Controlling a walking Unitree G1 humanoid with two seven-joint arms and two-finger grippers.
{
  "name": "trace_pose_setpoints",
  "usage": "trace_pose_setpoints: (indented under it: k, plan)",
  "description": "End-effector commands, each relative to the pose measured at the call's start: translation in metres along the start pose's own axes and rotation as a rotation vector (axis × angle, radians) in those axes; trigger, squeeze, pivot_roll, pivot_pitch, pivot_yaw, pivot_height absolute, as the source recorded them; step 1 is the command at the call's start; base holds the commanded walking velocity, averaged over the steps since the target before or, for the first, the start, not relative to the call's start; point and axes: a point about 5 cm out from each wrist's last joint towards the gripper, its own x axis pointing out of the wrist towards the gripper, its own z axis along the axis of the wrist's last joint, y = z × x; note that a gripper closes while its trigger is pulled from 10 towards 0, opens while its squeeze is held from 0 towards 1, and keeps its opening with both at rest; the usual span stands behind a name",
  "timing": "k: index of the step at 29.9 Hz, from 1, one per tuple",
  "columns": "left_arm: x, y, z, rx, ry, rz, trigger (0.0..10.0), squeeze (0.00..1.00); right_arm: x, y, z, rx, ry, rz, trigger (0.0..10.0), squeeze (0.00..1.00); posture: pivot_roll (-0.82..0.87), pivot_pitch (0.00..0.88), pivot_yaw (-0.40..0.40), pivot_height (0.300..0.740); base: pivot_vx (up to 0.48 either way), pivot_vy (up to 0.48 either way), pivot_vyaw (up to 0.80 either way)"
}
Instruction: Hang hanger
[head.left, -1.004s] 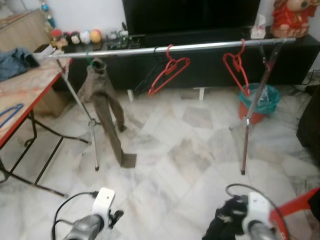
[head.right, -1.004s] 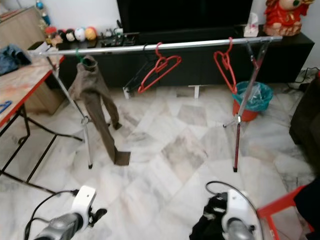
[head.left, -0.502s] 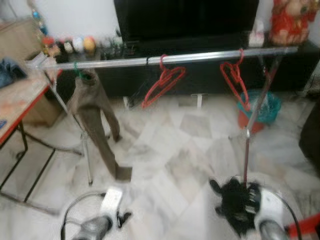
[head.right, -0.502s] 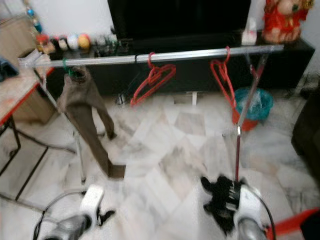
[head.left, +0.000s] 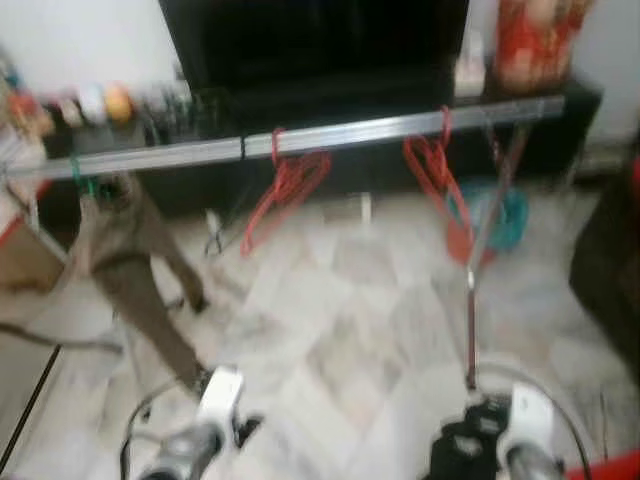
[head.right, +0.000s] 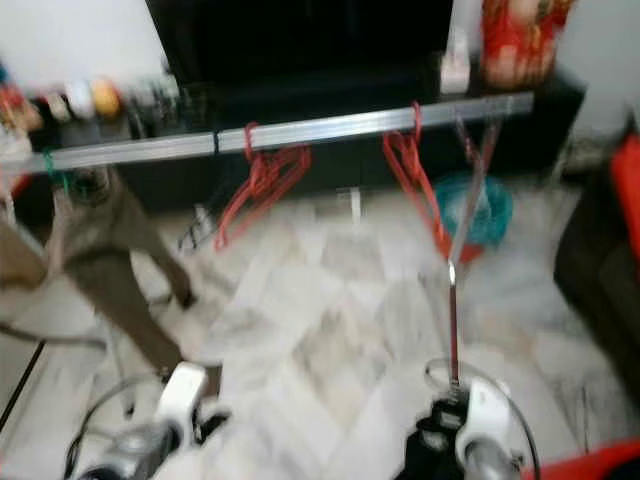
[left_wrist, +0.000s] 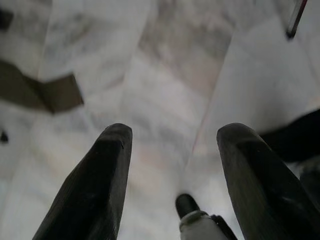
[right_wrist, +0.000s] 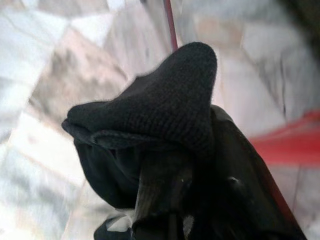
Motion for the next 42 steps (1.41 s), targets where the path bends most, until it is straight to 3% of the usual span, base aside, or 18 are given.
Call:
trace_pose_setpoints:
  k: [1, 10, 15, 18, 19, 24, 26, 32, 37, 42]
  plan:
    - [-0.006, 0.015, -0.008, 0.006, 0.026, 0.038, 10.0, 0.0, 0.001, 0.013, 0.007, 0.005, -0.026, 0.037, 10.0, 0.0, -0.03, 0.004, 0.088, 0.74, 0.36, 0.0, 0.0]
    - [-0.006, 0.018, 0.0, -0.003, -0.017, 0.04, 10.0, 0.0, 0.001, 0.016, 0.004, 0.002, -0.016, 0.056, 10.0, 0.0, -0.03, 0.006, 0.089, 0.74, 0.271, 0.0, 0.0]
    - [-0.006, 0.02, 0.014, 0.002, -0.102, 0.05, 10.0, 0.0, 0.0, 0.019, 0.002, -0.004, -0.01, 0.062, 10.0, 0.0, -0.03, 0.006, 0.09, 0.74, 0.0, 0.0, 0.0]
    - [-0.008, 0.027, 0.03, 0.011, -0.2, 0.09, 10.0, 0.0, 0.0, 0.02, 0.0, -0.011, -0.003, 0.068, 10.0, 0.0, -0.03, 0.007, 0.097, 0.74, 0.0, 0.0, 0.0]
    - [-0.011, 0.033, 0.042, -0.002, -0.275, 0.099, 10.0, 0.0, 0.0, 0.021, -0.001, -0.014, -0.002, 0.07, 10.0, 0.0, -0.03, 0.006, 0.099, 0.74, 0.0, 0.0, 0.0]
    - [-0.017, 0.032, 0.056, 0.034, -0.392, 0.05, 10.0, 0.0, -0.001, 0.023, -0.003, -0.02, 0.004, 0.073, 10.0, 0.0, -0.03, 0.006, 0.11, 0.74, 0.0, 0.0, 0.0]
    - [-0.026, 0.032, 0.059, 0.079, -0.463, 0.031, 10.0, 0.0, -0.001, 0.025, -0.003, -0.018, 0.004, 0.075, 10.0, 0.0, -0.03, 0.007, 0.113, 0.74, 0.0, 0.0, 0.0]
    - [-0.048, 0.032, 0.073, 0.109, -0.604, 0.039, 10.0, 0.0, -0.002, 0.028, -0.006, -0.017, 0.007, 0.078, 10.0, 0.0, -0.03, 0.006, 0.116, 0.74, 0.0, 0.0, 0.0]
    - [-0.06, 0.021, 0.116, 0.13, -0.751, 0.023, 10.0, 0.0, -0.003, 0.028, -0.007, -0.017, 0.01, 0.079, 10.0, 0.0, -0.02, 0.0, 0.115, 0.74, 0.0, 0.0, 0.0]
    - [-0.052, 0.006, 0.139, 0.129, -0.783, -0.021, 10.0, 0.0, -0.002, 0.03, -0.006, -0.014, 0.009, 0.081, 10.0, 0.0, -0.02, 0.0, 0.118, 0.74, 0.0, 0.0, 0.0]
